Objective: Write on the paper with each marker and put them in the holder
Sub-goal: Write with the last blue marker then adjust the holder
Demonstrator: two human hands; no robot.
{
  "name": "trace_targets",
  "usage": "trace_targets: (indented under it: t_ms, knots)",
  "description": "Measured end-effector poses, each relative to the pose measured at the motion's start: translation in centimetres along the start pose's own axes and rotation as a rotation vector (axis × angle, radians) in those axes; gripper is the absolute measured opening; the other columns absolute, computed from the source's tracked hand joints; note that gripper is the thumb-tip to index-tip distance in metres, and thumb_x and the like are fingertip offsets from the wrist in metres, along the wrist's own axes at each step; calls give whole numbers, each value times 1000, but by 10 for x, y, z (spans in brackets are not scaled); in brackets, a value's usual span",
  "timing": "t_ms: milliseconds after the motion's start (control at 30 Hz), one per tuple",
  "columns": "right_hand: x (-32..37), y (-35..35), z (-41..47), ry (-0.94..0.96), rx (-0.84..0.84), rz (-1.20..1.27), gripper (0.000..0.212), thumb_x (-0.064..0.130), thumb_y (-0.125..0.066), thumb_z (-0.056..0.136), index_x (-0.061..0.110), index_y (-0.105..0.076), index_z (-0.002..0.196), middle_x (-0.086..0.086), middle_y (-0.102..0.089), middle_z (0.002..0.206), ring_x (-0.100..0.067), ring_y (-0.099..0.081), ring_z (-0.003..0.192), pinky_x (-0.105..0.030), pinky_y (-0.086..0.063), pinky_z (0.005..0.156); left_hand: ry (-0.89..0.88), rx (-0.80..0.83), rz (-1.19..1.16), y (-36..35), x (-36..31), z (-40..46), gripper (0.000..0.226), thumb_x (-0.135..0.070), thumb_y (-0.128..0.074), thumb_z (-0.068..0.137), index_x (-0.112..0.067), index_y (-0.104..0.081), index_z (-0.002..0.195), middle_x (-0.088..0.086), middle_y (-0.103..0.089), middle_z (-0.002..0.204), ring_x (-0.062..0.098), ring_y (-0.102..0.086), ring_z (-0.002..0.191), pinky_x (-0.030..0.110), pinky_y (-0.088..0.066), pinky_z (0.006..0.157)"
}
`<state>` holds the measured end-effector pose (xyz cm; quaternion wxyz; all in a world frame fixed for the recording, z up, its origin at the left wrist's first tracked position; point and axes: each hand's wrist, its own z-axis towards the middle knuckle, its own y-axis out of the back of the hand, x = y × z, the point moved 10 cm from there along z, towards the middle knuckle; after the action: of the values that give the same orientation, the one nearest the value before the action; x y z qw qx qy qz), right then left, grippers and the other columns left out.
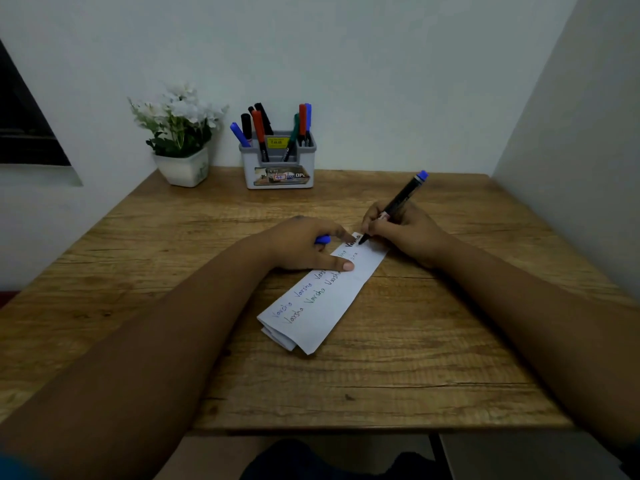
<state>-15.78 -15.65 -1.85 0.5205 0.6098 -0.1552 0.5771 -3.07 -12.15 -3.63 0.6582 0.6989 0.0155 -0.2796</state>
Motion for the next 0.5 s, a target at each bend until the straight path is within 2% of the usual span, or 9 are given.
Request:
trace_targets:
  t_ms: [67, 133, 233, 300, 400, 500]
  knots:
    - [0, -1, 0, -5, 6, 33, 13, 14, -63, 89, 17, -64, 77, 2, -62, 68, -8, -57, 62, -25, -48, 63, 3, 10, -7, 0, 1, 2, 55, -65, -63, 76, -46, -53, 126, -12, -48, 67, 2, -48, 64, 24, -40, 67]
    - [0, -2, -1, -11, 15, 66, 12, 18, -66, 91, 14, -65, 80, 4, -61, 63, -7, -56, 57, -20, -48, 58, 12, 16, -9, -1, 3, 3, 54, -66, -63, 75, -47, -53, 125, -11, -49, 68, 2, -47, 64, 24, -34, 61]
    - [0, -2, -1, -15, 39, 59, 7, 14, -71, 87, 9, -67, 86, -10, -68, 75, -11, -62, 65, -21, -53, 62, 15, 7, -11, -1, 3, 3, 54, -66, -64, 75, -47, -53, 124, -15, -47, 68, 1, -46, 65, 23, -31, 59]
    - [-1, -3, -2, -24, 58, 32, 5, 5, -69, 85, 7, -68, 89, -10, -70, 86, -12, -65, 74, -22, -53, 67, 15, 2, -10, 0, 2, 2, 55, -65, -64, 75, -45, -54, 125, -14, -47, 68, 2, -46, 64, 23, -31, 59]
    - [-2, -2, -1, -33, 43, 4, 10, -1, -64, 83, 5, -69, 91, -5, -72, 86, -8, -66, 75, -19, -53, 66, 18, -2, -9, 1, 1, 1, 55, -64, -64, 76, -45, -54, 126, -17, -45, 68, 1, -45, 65, 23, -31, 59]
    - [-3, 0, -1, -43, 5, -7, 7, 4, -64, 86, 9, -68, 85, -10, -71, 82, -10, -64, 67, -23, -53, 63, 18, 3, -17, 1, 0, 1, 55, -64, -65, 76, -46, -53, 126, -18, -42, 68, 0, -43, 65, 23, -32, 60]
